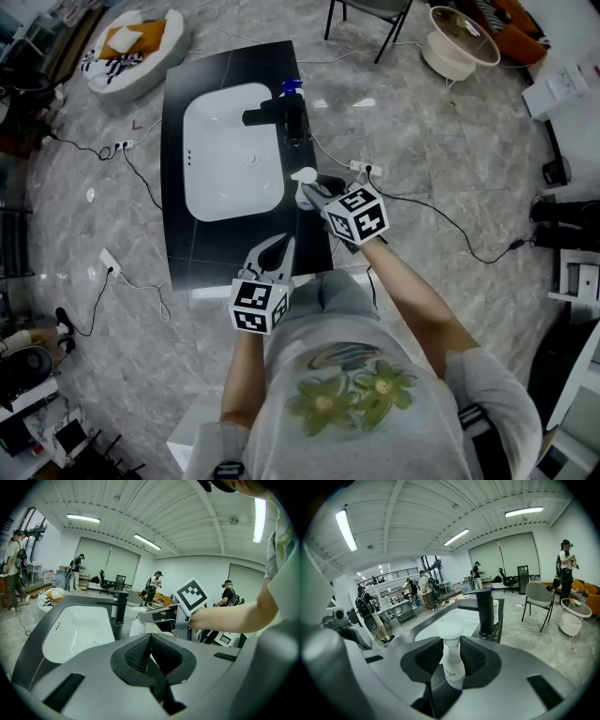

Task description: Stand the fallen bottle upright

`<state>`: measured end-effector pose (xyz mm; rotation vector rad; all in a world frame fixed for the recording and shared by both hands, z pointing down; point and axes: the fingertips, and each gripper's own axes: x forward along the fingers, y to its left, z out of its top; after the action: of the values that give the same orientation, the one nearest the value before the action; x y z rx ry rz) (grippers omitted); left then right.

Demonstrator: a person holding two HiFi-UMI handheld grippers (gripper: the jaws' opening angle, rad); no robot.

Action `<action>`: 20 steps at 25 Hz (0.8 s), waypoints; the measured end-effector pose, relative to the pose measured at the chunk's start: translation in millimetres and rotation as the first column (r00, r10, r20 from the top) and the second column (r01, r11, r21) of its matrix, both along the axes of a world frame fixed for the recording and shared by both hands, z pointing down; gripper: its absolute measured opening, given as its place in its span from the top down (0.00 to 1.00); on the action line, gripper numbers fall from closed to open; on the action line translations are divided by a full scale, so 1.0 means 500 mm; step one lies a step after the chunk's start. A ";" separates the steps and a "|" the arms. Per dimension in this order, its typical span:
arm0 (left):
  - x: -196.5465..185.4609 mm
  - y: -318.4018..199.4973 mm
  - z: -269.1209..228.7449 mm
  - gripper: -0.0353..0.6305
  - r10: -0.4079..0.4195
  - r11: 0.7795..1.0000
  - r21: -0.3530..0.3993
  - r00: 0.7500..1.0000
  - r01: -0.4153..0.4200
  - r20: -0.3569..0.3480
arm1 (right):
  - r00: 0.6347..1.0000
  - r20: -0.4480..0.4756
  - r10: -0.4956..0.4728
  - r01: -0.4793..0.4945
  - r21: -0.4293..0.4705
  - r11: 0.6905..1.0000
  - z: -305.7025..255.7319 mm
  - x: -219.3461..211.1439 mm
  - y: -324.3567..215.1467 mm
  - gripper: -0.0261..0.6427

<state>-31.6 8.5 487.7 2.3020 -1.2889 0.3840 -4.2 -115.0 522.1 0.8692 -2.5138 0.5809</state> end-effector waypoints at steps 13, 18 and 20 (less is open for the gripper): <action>0.013 0.009 -0.002 0.92 0.008 1.000 0.001 1.000 -0.008 -0.002 | 1.000 -0.003 -0.020 0.020 -0.006 1.000 0.002 0.006 0.030 0.78; 0.019 0.017 -0.005 0.92 0.009 1.000 0.005 1.000 -0.009 -0.002 | 1.000 -0.010 -0.029 0.029 -0.005 1.000 0.002 0.010 0.042 0.78; 0.022 0.020 -0.005 0.92 0.010 1.000 0.005 1.000 -0.010 -0.002 | 0.999 -0.013 -0.031 0.031 -0.005 1.000 0.003 0.013 0.047 0.78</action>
<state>-20.5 18.6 485.1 2.3131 -1.2791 0.3825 2.3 -91.6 523.6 0.8279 -2.5090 0.5691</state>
